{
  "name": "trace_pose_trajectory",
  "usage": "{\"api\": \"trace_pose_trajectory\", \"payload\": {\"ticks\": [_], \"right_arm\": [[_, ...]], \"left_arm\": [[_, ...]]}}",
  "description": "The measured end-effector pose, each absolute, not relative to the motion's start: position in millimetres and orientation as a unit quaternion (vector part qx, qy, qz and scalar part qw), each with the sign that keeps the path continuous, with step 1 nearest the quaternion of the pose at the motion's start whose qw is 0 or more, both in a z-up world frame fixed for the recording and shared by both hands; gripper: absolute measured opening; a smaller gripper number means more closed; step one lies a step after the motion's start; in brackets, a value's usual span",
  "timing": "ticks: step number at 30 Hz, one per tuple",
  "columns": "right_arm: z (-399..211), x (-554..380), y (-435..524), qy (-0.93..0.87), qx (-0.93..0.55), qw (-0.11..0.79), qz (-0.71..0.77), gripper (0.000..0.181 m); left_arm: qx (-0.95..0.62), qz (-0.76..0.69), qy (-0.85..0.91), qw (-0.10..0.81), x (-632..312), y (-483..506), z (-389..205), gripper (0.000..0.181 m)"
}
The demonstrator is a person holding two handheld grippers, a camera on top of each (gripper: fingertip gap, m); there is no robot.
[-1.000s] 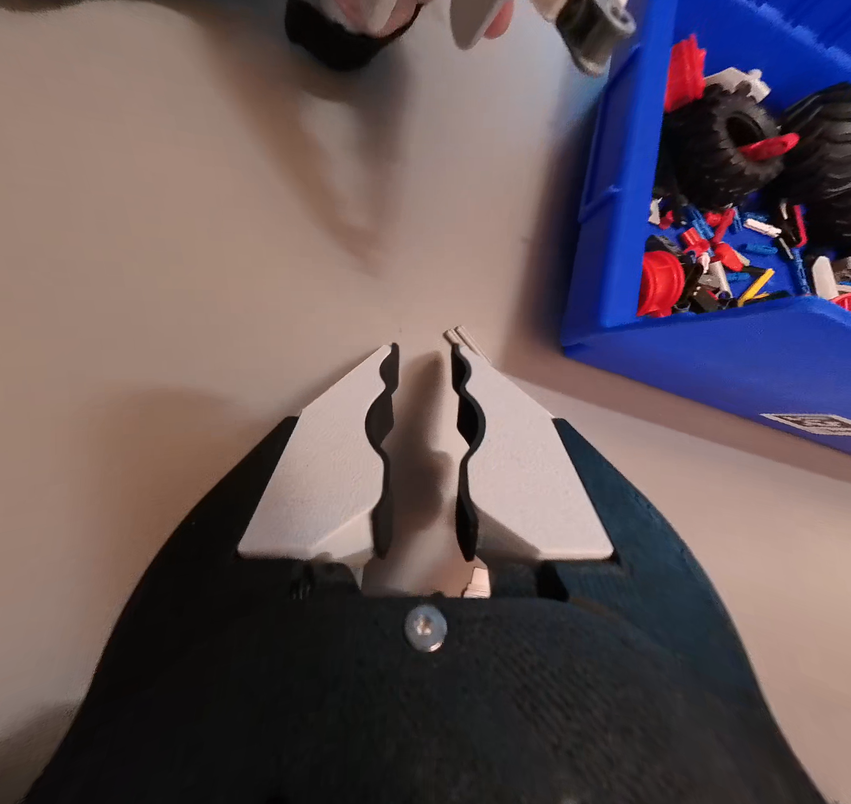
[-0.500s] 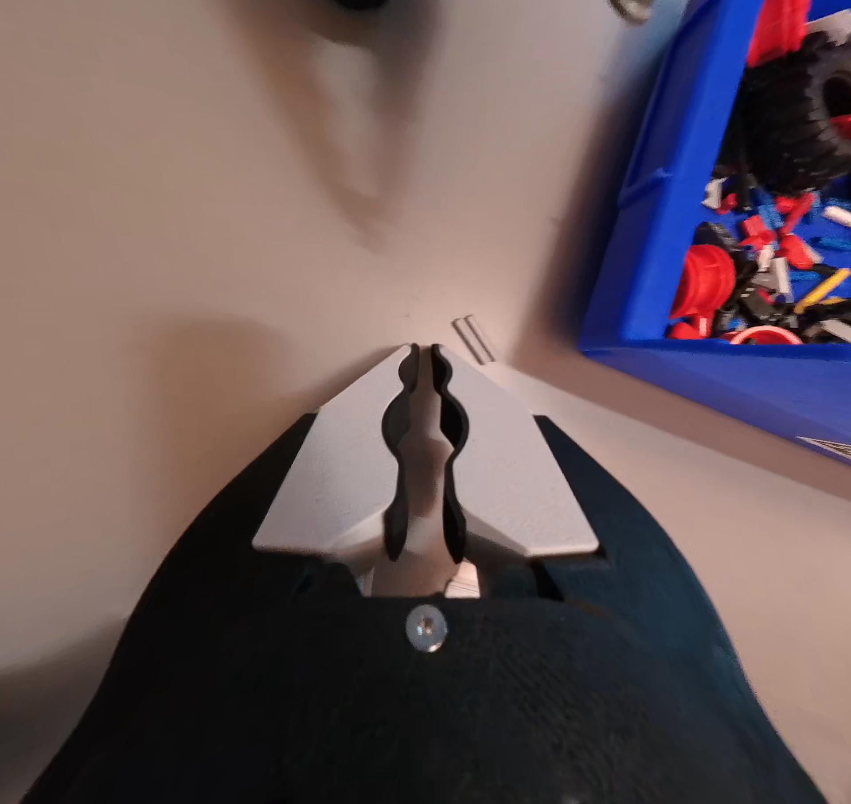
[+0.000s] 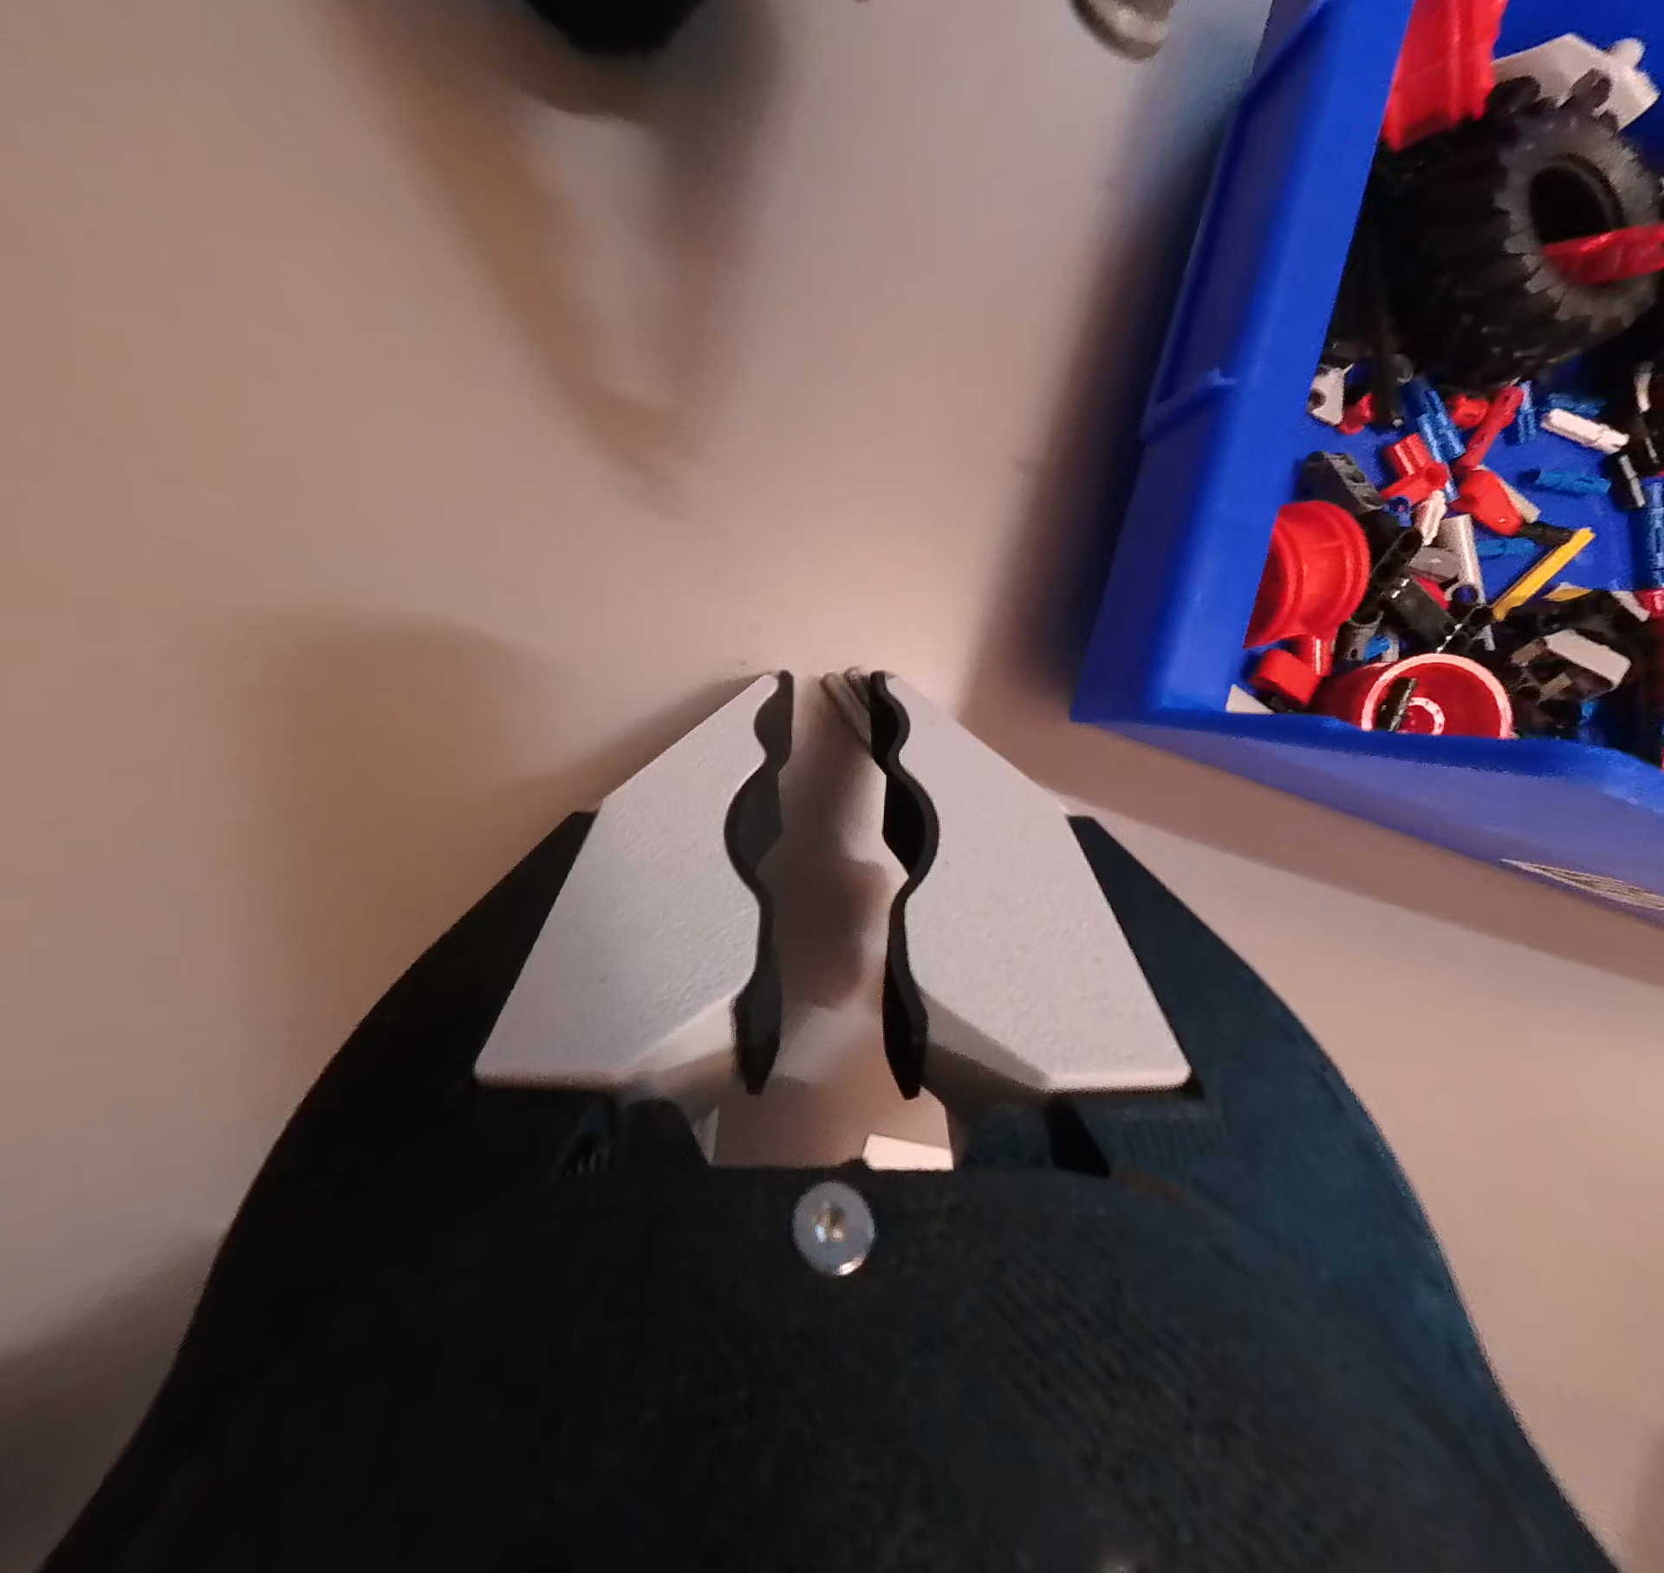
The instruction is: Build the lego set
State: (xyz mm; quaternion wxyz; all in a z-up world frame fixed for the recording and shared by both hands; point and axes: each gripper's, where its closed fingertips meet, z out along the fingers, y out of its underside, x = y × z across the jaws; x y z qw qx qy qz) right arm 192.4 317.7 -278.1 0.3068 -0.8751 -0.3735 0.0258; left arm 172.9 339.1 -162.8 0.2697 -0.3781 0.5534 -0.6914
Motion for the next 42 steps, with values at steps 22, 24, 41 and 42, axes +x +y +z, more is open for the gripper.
{"api": "trace_pose_trajectory", "payload": {"ticks": [22,24,41,42], "right_arm": [[-280.5,189.0,288.3,-0.375,-0.886,0.27,0.036,0.001],[-280.5,188.9,287.2,-0.368,-0.889,0.27,0.041,0.001],[-174.9,188.5,282.3,-0.122,-0.745,0.649,0.091,0.001],[-168.3,192.0,276.3,-0.111,-0.732,0.667,0.084,0.001]], "left_arm": [[-0.371,-0.702,0.55,0.26,173.8,334.0,-161.1,0.006],[-0.371,-0.702,0.55,0.259,173.7,334.0,-161.0,0.006],[-0.332,-0.793,0.454,0.234,180.5,309.9,-117.2,0.006],[-0.326,-0.803,0.444,0.225,181.3,304.8,-113.6,0.006]]}}
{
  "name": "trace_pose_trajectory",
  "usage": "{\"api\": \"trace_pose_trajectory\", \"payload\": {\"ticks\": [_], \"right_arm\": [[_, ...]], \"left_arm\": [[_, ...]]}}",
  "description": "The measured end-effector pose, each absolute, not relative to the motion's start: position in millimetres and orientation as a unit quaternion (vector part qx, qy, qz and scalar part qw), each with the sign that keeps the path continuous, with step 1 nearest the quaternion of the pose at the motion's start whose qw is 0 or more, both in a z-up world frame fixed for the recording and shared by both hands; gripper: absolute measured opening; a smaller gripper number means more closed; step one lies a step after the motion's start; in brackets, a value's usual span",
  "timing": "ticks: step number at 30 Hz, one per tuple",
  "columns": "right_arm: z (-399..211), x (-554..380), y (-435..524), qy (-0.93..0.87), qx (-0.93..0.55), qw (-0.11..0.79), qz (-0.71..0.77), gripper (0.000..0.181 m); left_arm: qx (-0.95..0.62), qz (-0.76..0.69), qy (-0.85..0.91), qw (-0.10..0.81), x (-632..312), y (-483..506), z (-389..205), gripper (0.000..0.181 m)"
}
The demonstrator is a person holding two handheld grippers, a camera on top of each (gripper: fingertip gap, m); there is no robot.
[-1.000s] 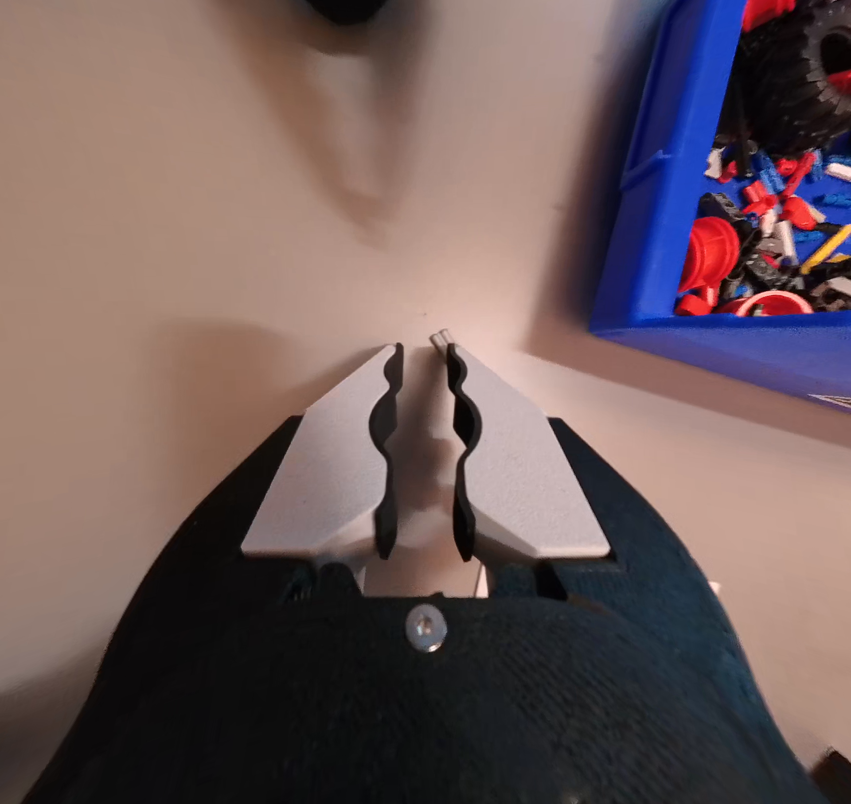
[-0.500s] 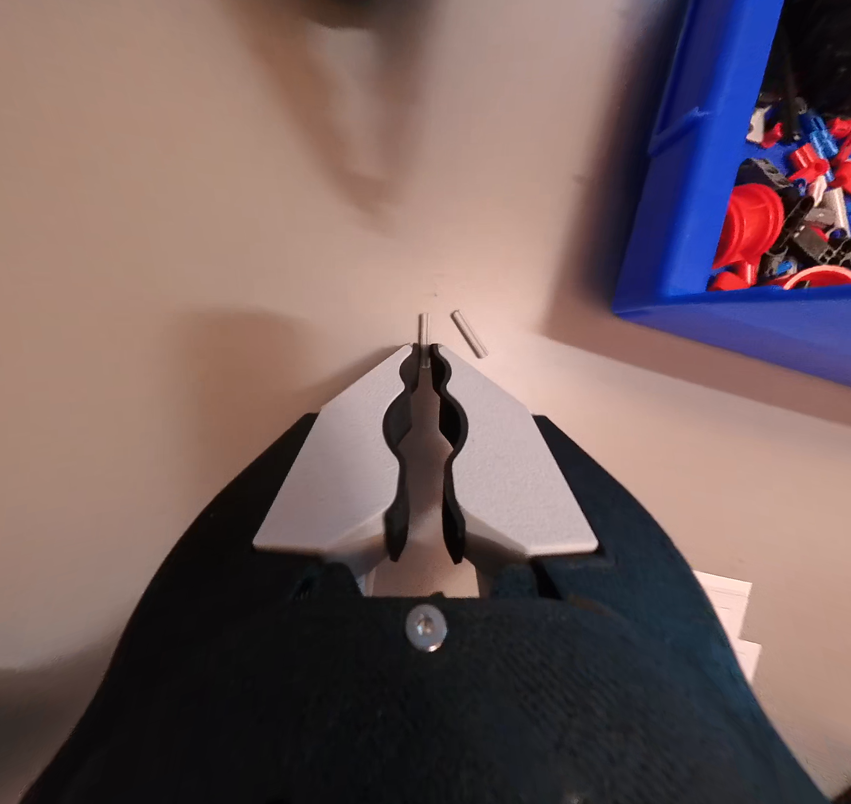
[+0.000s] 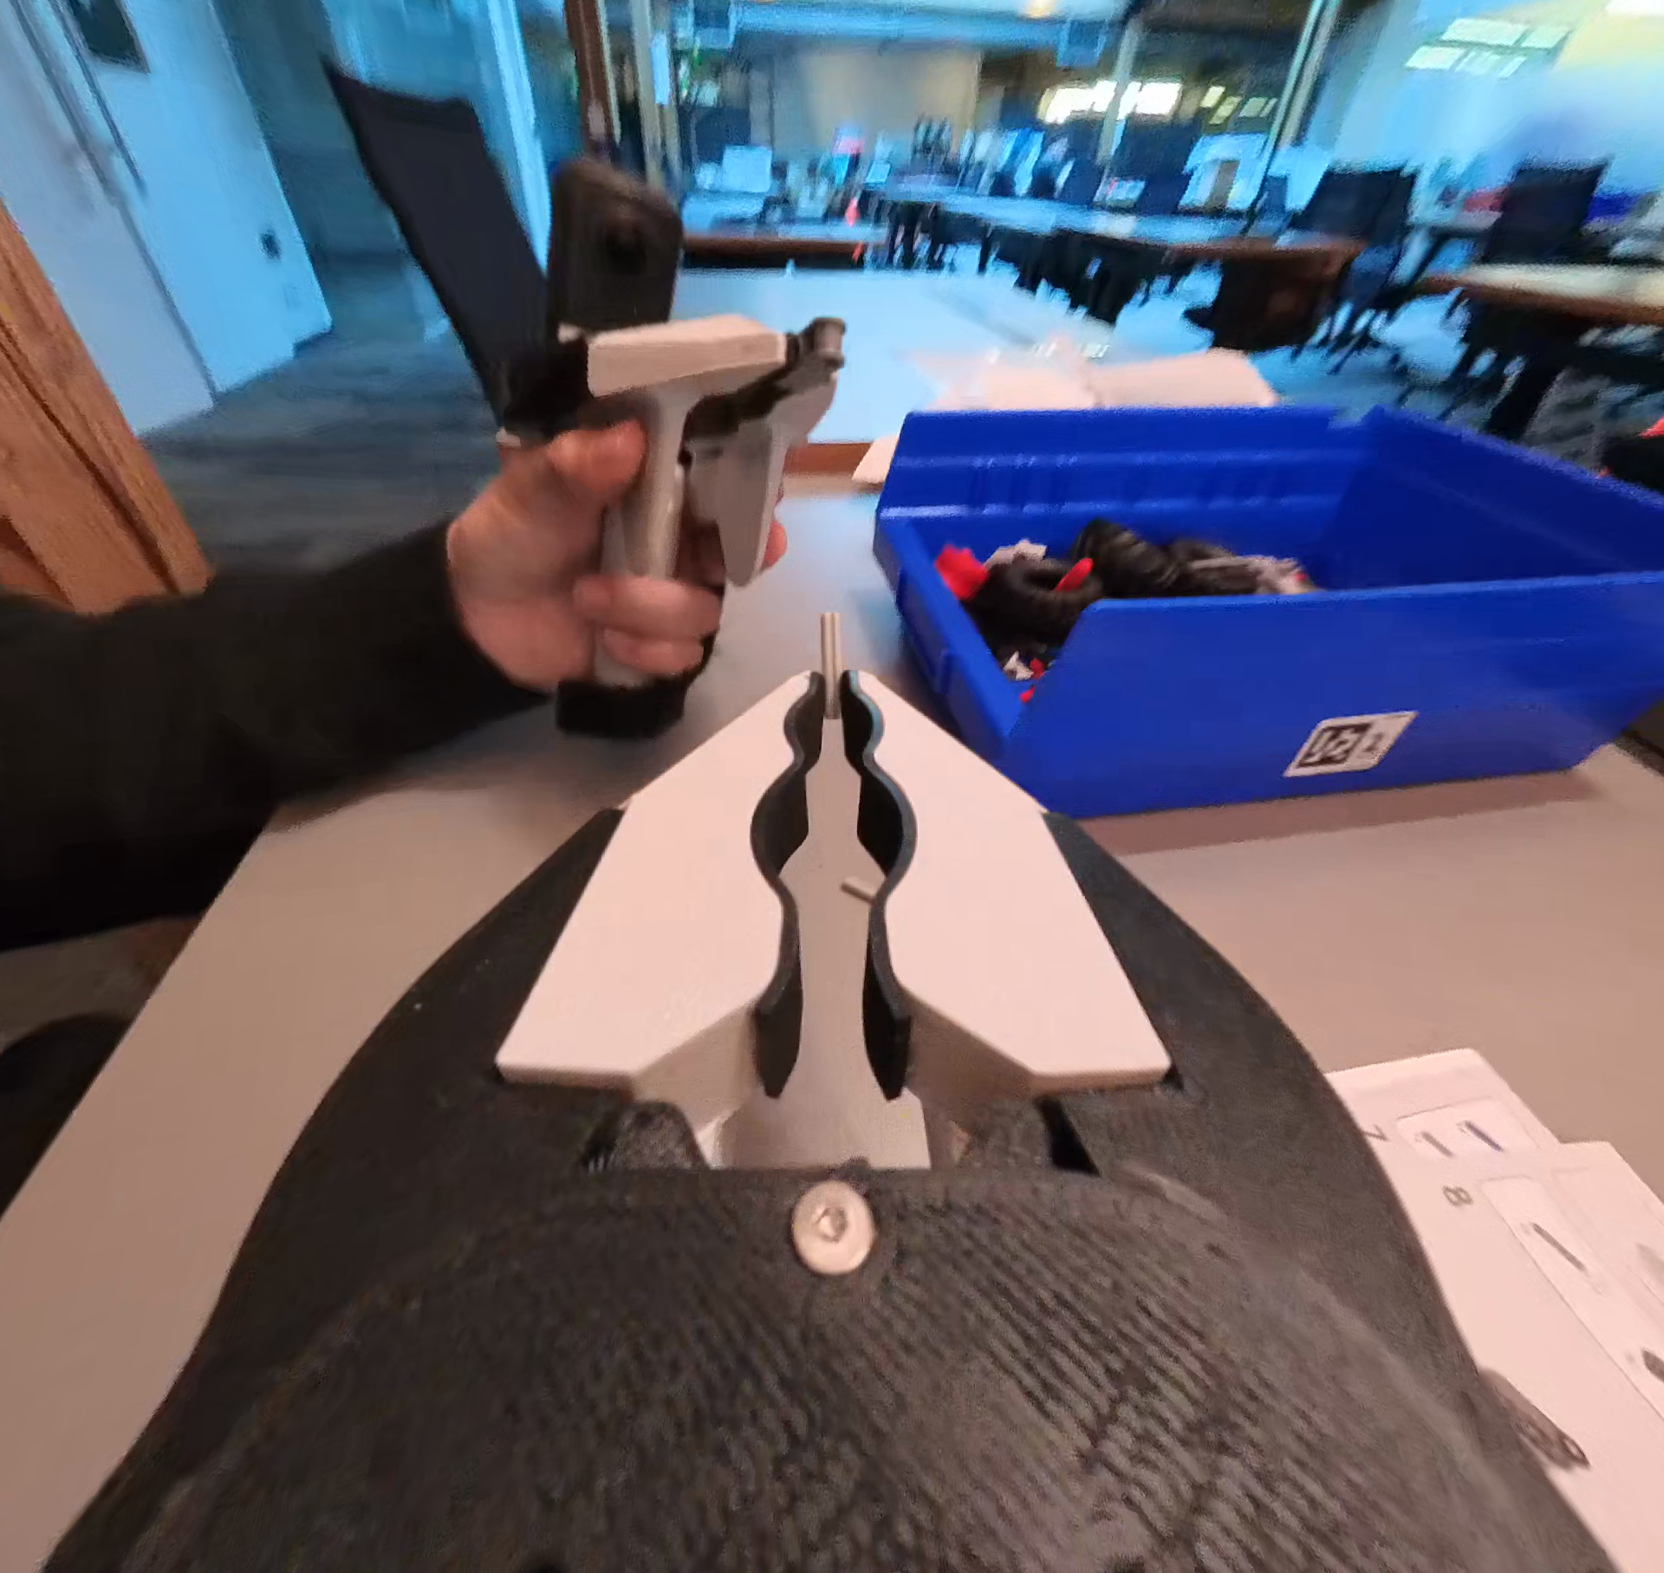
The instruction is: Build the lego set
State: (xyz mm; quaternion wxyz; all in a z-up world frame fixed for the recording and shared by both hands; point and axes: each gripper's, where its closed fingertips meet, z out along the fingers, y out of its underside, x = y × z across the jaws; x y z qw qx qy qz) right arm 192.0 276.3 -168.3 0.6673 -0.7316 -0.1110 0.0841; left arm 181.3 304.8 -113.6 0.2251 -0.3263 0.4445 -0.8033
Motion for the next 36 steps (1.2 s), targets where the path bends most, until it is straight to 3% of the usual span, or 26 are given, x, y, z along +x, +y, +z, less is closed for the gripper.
{"api": "trace_pose_trajectory", "payload": {"ticks": [11,18,20,24,28,36], "right_arm": [[-129.7,212.5,204.5,-0.015,-0.615,0.777,0.135,0.001],[-110.6,234.8,184.6,0.036,-0.545,0.82,0.168,0.001],[-119.9,239.4,186.7,0.026,-0.588,0.8,0.112,0.001],[-166.0,234.6,201.3,-0.009,-0.726,0.687,0.045,0.001],[-182.6,243.3,206.8,0.022,-0.759,0.65,0.015,0.001],[-187.3,252.1,205.4,0.033,-0.761,0.648,-0.008,0.001]], "left_arm": [[-0.252,-0.801,0.501,0.211,212.7,216.5,-102.5,0.005],[-0.247,-0.792,0.536,0.152,230.3,198.7,-98.3,0.006],[-0.282,-0.725,0.609,0.153,238.3,204.2,-123.2,0.006],[-0.334,-0.547,0.767,0.046,219.9,216.1,-204.4,0.006],[-0.384,-0.435,0.815,-0.01,214.6,220.6,-257.7,0.006],[-0.36,-0.404,0.841,0.004,213.9,218.2,-274.8,0.006]]}}
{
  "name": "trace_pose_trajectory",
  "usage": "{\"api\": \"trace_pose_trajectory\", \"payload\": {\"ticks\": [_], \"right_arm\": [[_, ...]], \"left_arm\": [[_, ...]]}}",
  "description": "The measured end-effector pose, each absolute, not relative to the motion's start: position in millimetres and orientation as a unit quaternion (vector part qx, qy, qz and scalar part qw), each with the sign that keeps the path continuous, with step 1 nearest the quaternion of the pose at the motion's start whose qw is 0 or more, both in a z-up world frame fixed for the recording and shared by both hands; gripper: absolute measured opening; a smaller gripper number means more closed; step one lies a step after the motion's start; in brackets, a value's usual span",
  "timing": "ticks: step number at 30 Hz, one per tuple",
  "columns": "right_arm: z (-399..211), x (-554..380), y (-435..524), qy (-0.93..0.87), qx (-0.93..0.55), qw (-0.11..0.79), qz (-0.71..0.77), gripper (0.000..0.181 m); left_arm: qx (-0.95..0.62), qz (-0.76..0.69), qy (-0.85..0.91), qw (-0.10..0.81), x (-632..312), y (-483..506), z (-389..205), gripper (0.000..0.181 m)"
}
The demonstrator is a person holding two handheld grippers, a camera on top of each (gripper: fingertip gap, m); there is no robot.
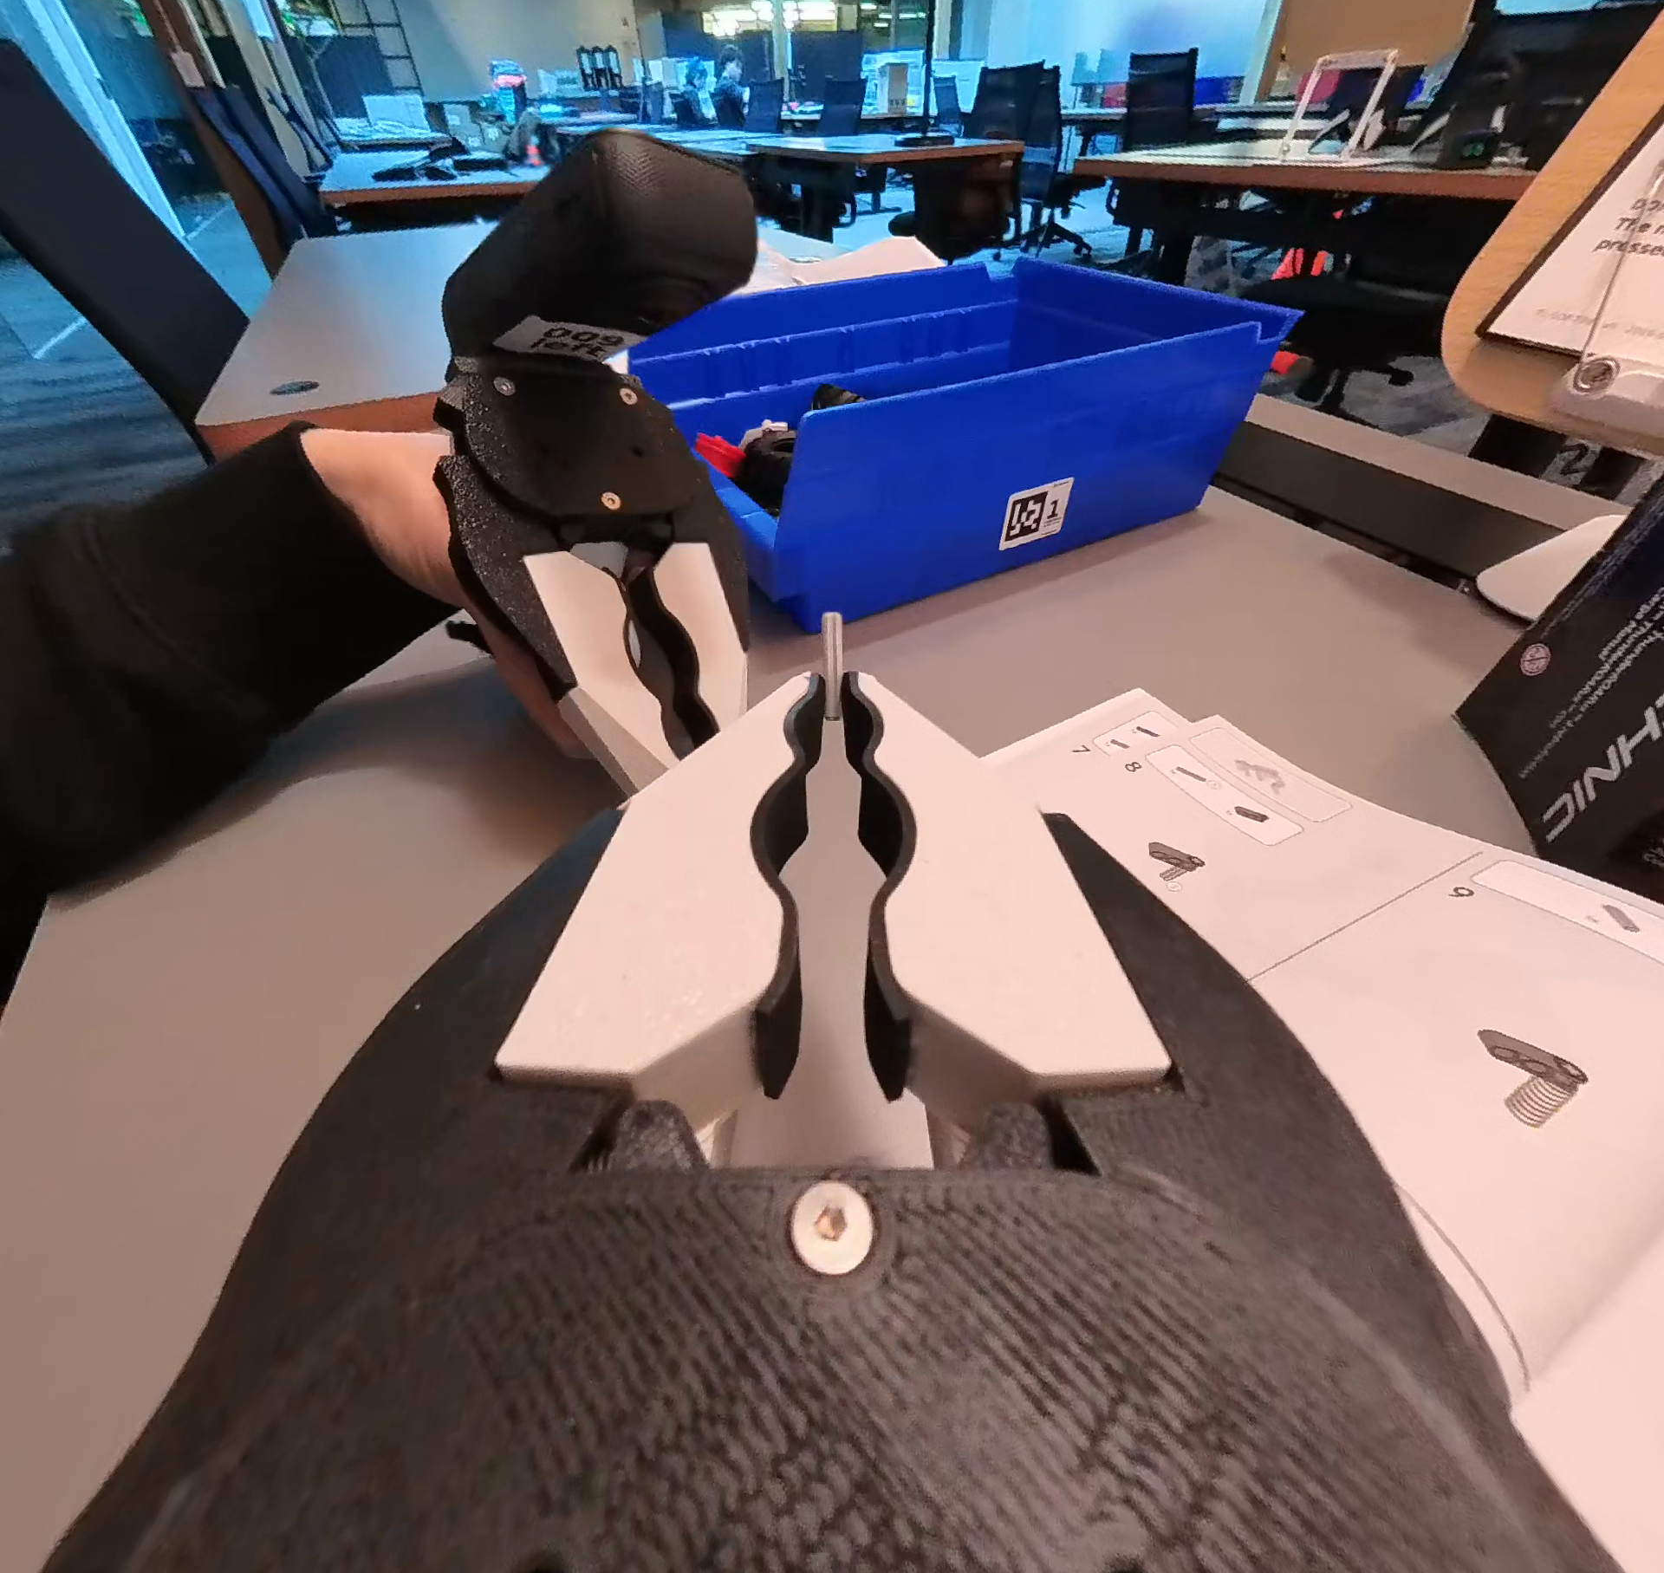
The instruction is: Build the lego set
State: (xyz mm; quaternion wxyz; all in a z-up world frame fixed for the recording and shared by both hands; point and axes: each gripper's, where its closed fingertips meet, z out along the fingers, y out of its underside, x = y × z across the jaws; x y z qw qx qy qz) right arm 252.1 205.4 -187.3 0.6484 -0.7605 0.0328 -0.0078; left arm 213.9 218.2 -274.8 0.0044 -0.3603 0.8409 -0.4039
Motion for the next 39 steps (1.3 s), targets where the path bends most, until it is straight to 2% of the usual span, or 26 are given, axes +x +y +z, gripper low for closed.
{"api": "trace_pose_trajectory", "payload": {"ticks": [7,10,12,15,22,24,32,34,39], "right_arm": [[-188.3,246.7,207.0,0.022,-0.76,0.65,0.007,0.001],[-185.2,239.6,208.1,0.0,-0.753,0.658,0.012,0.001],[-179.8,234.6,208.6,-0.009,-0.742,0.67,0.021,0.001],[-172.7,222.6,208.7,-0.031,-0.726,0.686,0.05,0.001],[-157.4,211.6,205.5,-0.043,-0.689,0.717,0.095,0.001],[-157.4,208.0,205.2,-0.053,-0.689,0.716,0.102,0.001],[-160.4,204.5,207.5,-0.06,-0.696,0.709,0.097,0.001],[-164.8,207.8,208.7,-0.053,-0.705,0.701,0.091,0.001],[-166.3,203.5,209.9,-0.064,-0.708,0.698,0.09,0.001]], "left_arm": [[-0.333,-0.428,0.84,0.028,207.8,223.0,-259.6,0.018],[-0.3,-0.506,0.802,0.107,221.3,219.0,-217.5,0.015],[-0.268,-0.584,0.759,0.108,218.4,207.1,-182.6,0.015],[-0.255,-0.629,0.725,0.118,219.5,205.0,-161.6,0.013],[-0.24,-0.652,0.711,0.111,216.4,203.2,-154.9,0.0],[-0.235,-0.657,0.709,0.104,214.0,201.5,-153.8,0.009],[-0.222,-0.648,0.721,0.106,208.3,202.9,-157.1,0.008],[-0.211,-0.651,0.723,0.1,204.3,201.0,-156.0,0.015],[-0.212,-0.644,0.726,0.115,209.7,196.8,-156.5,0.002]]}}
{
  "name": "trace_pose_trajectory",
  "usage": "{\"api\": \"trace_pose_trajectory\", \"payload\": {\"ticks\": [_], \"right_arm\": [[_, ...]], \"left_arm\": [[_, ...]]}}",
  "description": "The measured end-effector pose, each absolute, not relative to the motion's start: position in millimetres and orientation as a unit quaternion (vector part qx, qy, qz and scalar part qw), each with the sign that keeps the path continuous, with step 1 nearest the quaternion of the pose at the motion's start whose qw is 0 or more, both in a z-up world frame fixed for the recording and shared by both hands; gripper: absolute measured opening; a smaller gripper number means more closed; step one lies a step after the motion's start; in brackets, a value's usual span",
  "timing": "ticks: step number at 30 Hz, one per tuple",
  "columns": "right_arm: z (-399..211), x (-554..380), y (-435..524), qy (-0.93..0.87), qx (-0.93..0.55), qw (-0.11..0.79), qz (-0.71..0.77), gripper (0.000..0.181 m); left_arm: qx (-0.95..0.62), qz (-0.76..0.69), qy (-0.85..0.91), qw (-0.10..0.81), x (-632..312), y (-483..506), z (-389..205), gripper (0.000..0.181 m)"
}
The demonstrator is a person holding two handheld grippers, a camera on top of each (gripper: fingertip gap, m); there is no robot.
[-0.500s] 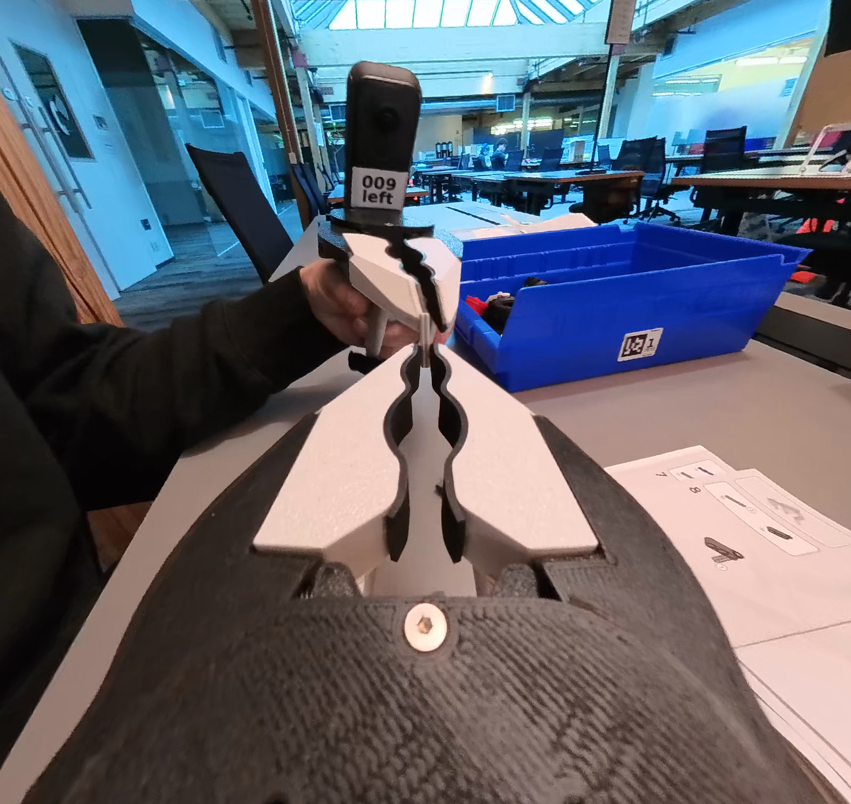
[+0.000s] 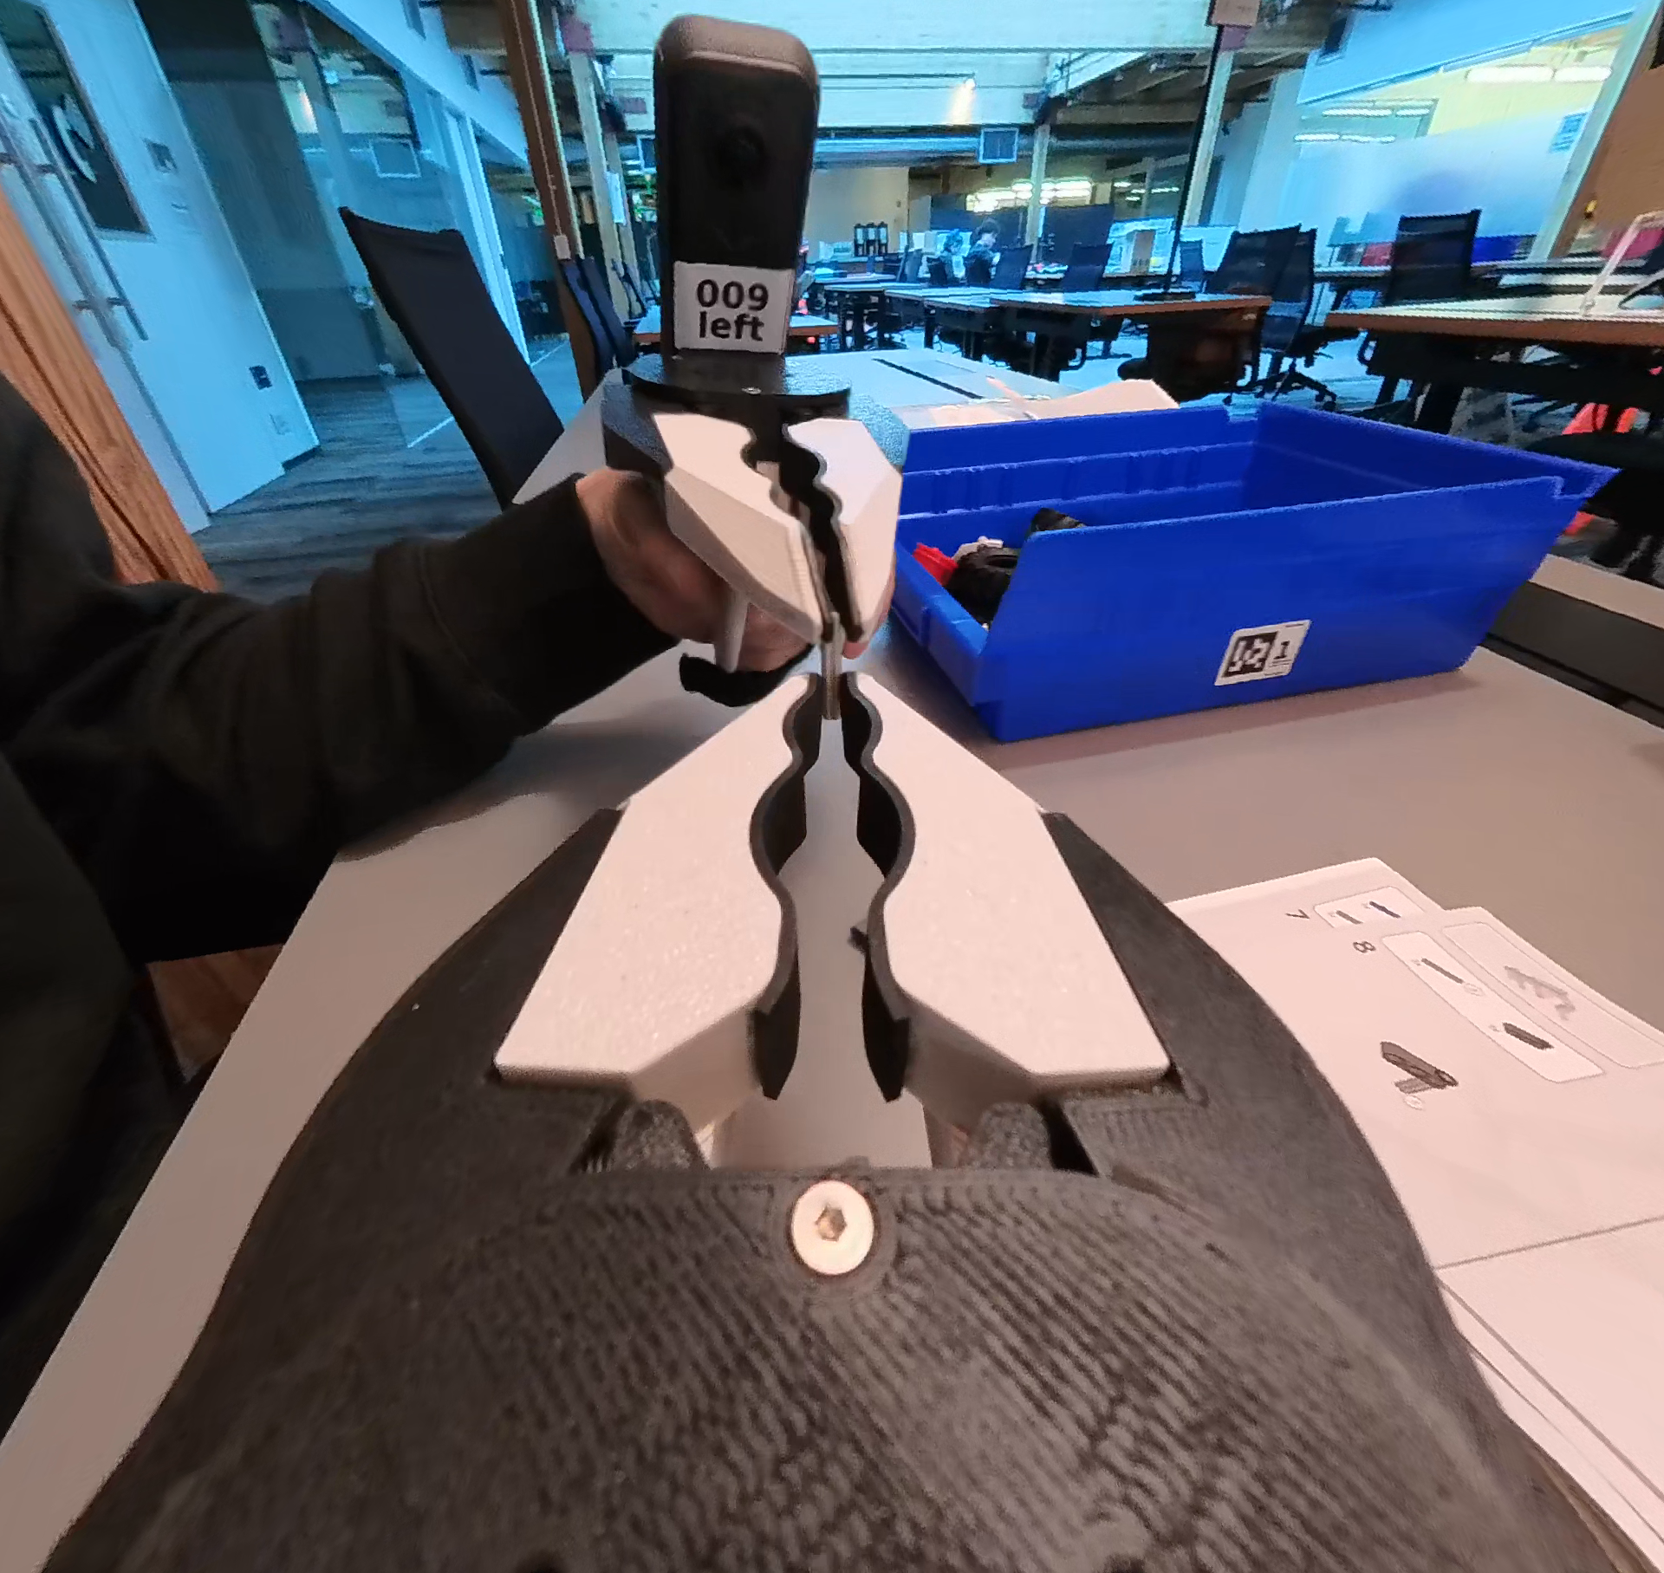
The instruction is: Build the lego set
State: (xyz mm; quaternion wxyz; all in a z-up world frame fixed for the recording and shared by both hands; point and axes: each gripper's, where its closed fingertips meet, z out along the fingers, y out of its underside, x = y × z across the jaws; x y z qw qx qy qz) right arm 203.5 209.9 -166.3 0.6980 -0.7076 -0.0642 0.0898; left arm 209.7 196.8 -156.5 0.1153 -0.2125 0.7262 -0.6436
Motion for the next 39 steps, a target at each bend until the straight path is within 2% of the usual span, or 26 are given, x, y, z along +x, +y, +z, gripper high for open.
{"api": "trace_pose_trajectory", "payload": {"ticks": [11,15,18,20,39], "right_arm": [[-161.7,209.9,207.2,-0.054,-0.693,0.715,0.075,0.002],[-164.1,209.0,209.0,-0.056,-0.697,0.712,0.069,0.012],[-166.7,207.7,210.7,-0.063,-0.702,0.707,0.059,0.01],[-165.0,207.6,210.1,-0.064,-0.699,0.71,0.056,0.002],[-164.9,210.6,210.0,-0.05,-0.705,0.705,0.063,0.002]], "left_arm": [[-0.226,-0.66,0.708,0.109,218.5,192.9,-150.9,0.001],[-0.222,-0.666,0.704,0.11,218.6,190.8,-147.7,0.001],[-0.217,-0.665,0.707,0.107,217.6,187.6,-148.6,0.001],[-0.214,-0.654,0.718,0.109,217.1,185.8,-152.8,0.0],[-0.216,-0.669,0.702,0.111,219.1,185.2,-147.3,0.001]]}}
